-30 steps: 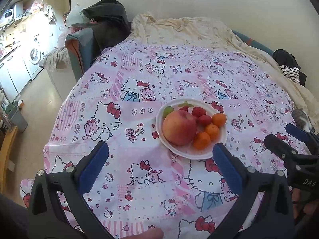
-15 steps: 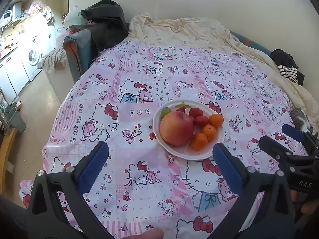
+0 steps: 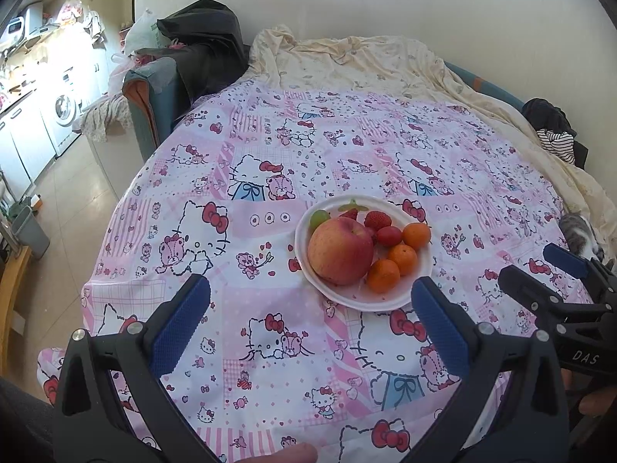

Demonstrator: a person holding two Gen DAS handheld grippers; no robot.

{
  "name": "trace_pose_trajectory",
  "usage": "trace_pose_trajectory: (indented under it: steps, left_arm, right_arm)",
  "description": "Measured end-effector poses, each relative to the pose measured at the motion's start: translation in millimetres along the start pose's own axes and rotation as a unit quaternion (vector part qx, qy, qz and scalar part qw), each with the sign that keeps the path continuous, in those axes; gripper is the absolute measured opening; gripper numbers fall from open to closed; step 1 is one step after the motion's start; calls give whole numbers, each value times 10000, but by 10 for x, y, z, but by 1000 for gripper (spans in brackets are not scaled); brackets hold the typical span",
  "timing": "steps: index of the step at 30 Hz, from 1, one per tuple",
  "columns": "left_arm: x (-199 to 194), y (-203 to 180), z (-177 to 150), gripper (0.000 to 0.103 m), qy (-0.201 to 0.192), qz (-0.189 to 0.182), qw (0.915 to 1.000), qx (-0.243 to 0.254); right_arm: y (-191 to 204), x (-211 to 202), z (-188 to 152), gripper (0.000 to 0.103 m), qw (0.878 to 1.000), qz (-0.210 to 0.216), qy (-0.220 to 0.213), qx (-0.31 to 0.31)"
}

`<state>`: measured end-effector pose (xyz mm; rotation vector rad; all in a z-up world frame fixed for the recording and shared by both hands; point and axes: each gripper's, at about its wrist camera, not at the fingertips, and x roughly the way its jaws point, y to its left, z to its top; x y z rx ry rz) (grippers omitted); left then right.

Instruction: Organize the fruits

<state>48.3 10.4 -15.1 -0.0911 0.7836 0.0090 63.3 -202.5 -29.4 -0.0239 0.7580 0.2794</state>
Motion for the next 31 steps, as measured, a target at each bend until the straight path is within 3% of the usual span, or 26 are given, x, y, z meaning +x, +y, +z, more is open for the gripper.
trace_pose_trajectory:
  steps: [31]
  left_arm:
    - [-11,-2,24,103,19,-18,10000,-14]
  right_arm:
    - [6,1,-6,103,10000,-4,17,-5]
